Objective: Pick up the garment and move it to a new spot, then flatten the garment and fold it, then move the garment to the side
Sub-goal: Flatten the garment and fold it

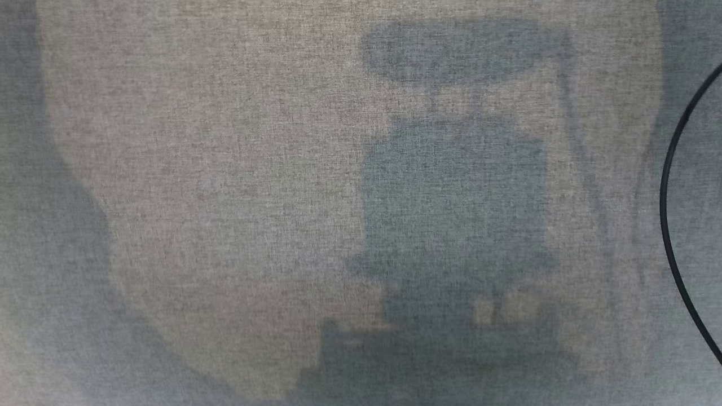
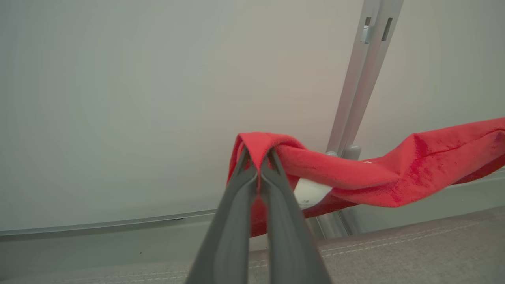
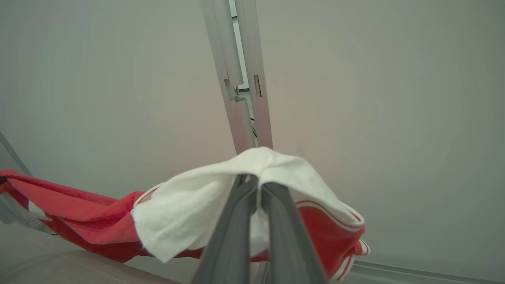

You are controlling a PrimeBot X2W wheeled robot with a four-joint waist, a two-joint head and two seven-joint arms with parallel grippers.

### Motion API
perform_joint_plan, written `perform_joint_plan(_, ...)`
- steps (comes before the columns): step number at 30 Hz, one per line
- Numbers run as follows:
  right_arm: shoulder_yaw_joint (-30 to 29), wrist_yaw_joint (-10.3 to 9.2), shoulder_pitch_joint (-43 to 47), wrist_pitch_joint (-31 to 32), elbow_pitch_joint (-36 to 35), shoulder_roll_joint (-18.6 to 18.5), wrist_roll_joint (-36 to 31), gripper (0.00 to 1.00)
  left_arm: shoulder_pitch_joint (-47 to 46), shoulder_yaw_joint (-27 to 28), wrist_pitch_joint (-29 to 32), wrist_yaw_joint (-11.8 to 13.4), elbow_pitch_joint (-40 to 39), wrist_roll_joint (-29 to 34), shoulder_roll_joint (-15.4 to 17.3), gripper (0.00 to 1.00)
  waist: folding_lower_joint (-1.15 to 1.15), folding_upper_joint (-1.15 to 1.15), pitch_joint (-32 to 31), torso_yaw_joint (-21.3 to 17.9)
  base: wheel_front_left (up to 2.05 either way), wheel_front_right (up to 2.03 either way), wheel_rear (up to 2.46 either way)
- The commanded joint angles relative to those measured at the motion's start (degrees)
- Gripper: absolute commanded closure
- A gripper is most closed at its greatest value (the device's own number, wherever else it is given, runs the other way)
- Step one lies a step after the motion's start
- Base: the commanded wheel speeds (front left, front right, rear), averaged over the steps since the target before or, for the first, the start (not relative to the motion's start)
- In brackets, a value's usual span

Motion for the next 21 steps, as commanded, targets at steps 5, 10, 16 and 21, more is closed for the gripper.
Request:
perform_joint_plan(5, 4.3, -0.02, 16.2, -0.9, -9.0, -5.2, 10.1, 1.0, 11.2, -5.3, -0.5, -0.4, -3.9, -7.6, 3.6, 1.0, -0.02, 0.0, -5.2, -1.0, 0.0, 0.0, 0.0)
perform_joint_plan(10, 4.3, -0.02, 32.3, 1.6, -20.4, -9.9, 16.8, 1.0, 22.2, -9.7, 2.5, -0.4, -12.9, -15.1, 8.0, 1.0, -0.02, 0.0, -12.7, -1.2, 0.0, 0.0, 0.0)
perform_joint_plan(16, 0.3, -0.02, 53.1, 6.0, -32.5, -13.1, 20.7, 1.0, 37.3, -12.0, 5.9, 0.1, -24.6, -20.4, 12.8, 1.0, -0.02, 0.0, -24.3, -1.7, 0.0, 0.0, 0.0)
perform_joint_plan(21, -4.8, -0.02, 71.4, 11.7, -40.8, -14.1, 22.6, 1.0, 52.7, -11.9, 6.9, 4.9, -35.3, -23.1, 18.6, 1.0, -0.02, 0.0, -32.4, -2.6, 0.0, 0.0, 0.0)
